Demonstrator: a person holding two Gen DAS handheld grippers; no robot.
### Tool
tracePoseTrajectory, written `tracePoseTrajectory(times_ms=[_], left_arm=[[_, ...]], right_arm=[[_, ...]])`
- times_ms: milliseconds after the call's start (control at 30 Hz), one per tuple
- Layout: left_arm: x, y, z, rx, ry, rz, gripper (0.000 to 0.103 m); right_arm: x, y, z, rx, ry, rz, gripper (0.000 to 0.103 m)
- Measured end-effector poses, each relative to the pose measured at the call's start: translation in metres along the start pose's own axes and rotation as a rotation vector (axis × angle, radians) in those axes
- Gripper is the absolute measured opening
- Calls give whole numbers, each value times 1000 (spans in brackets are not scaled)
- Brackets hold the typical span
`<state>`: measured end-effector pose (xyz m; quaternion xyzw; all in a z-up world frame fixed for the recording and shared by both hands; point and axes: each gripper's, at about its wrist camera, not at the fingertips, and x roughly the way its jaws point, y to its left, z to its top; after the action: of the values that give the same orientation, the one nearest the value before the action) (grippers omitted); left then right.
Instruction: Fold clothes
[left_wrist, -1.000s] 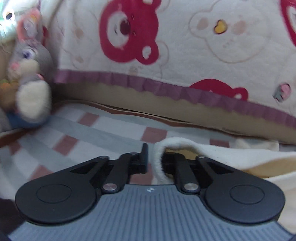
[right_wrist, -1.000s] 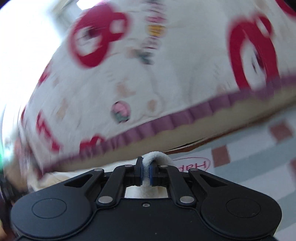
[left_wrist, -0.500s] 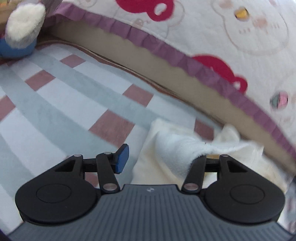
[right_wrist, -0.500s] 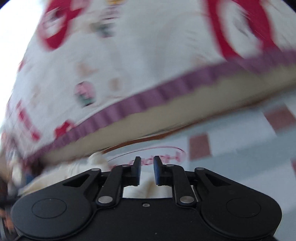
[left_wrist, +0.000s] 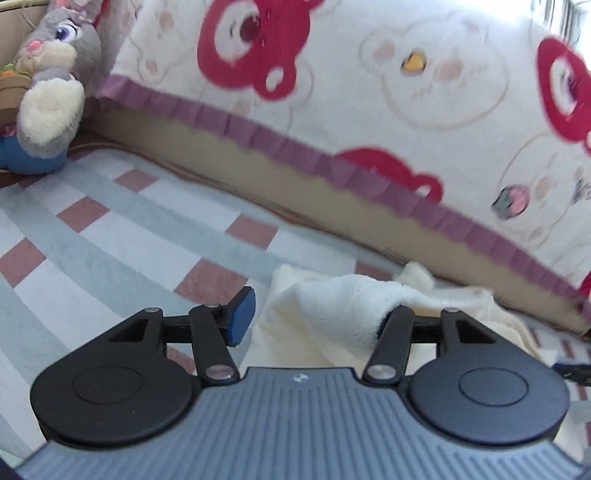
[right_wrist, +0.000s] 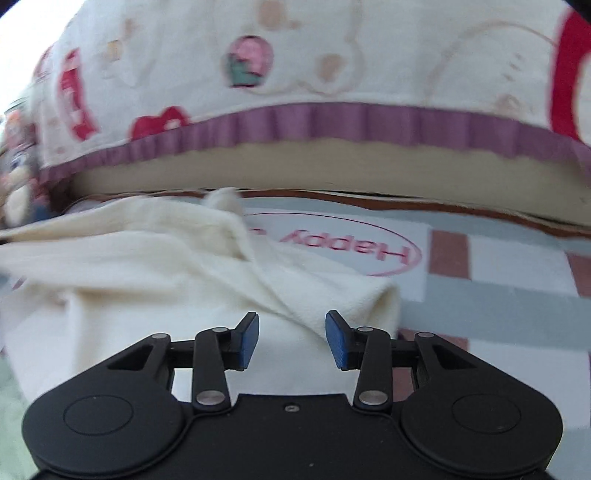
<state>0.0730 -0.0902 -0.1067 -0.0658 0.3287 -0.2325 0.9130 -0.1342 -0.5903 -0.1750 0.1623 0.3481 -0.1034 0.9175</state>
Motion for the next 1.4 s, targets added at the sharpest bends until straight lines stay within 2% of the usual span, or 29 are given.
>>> tracePoseTrajectory(times_ms=[67,133,167,233,400,467,533,567,633,667,800,833,933,967,1000,1033,1100,1133,1200,1300,1333,1400], left_arm=[[-14,2,0,0,-36,-18,55],[-15,6,-2,-14,-17,-35,55],[-13,8,-3,-28,5,-41,55],[-7,11,-5,-48,39,-40,55],[13,13,3,-72,79,-23,54],[31,15,21,-68,118,16,54],[51,14,43,-56,139,57,53],[61,12,55,-42,144,76,51],[83,8,75,-27,167,95,33],[94,6,83,-32,186,107,26],[128,-10,99,-27,221,124,26],[134,-12,101,-33,223,124,26],[147,-10,104,-78,231,123,27],[151,-7,105,-87,236,136,31],[155,-4,104,-96,245,156,42],[156,-2,103,-112,250,148,46],[153,3,96,-153,256,91,44],[148,3,93,-161,249,40,44],[133,-5,88,-141,213,-58,47],[113,-6,83,-197,154,-135,50],[108,-5,82,-220,142,-162,51],[102,-3,80,-224,125,-188,51]], right_arm=[[2,-3,0,31,-6,-103,53],[3,-8,1,23,-42,-172,53],[4,-14,2,41,-63,-163,41],[9,-32,9,136,-85,-73,9],[3,-77,27,344,-185,25,8],[1,-92,33,388,-219,65,8],[11,-102,38,433,-207,119,8],[18,-104,39,449,-190,129,9],[32,-108,38,475,-140,142,11],[38,-111,34,494,-113,145,18],[48,-122,20,569,-89,125,18],[47,-120,21,550,-100,130,10],[43,-115,25,488,-124,160,8],[41,-114,27,465,-125,181,8],[39,-114,30,442,-126,202,8],[38,-116,31,440,-132,220,12],[33,-124,30,471,-141,213,27],[31,-129,29,498,-144,204,36],[26,-140,26,550,-150,186,37],[19,-153,26,627,-189,281,36],[18,-153,26,633,-196,308,36],[19,-143,32,553,-170,284,37]])
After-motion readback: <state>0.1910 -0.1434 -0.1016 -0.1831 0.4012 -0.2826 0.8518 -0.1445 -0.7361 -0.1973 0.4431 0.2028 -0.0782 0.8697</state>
